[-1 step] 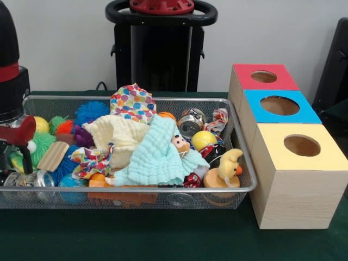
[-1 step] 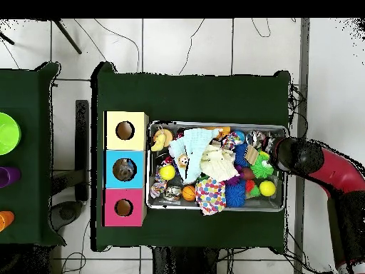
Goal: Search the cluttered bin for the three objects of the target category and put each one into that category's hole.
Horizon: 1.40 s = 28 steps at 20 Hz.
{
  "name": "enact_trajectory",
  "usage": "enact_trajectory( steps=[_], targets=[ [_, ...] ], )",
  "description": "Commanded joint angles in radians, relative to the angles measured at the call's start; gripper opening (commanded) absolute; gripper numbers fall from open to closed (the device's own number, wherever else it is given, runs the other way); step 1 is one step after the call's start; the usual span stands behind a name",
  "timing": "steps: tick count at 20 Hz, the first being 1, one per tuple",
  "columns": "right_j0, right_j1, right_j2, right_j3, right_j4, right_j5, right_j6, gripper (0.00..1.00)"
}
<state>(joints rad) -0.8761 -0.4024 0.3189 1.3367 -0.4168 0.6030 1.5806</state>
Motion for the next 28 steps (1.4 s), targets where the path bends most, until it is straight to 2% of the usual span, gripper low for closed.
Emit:
enact_trajectory(
  steps=[1, 28],
  targets=[
    [-0.035, 0.026, 0.030, 0.086, -0.115, 0.015, -0.202, 1.00],
    [-0.027, 0.031, -0.015, 0.100, -0.136, 0.016, -0.159, 1.00]
  ],
)
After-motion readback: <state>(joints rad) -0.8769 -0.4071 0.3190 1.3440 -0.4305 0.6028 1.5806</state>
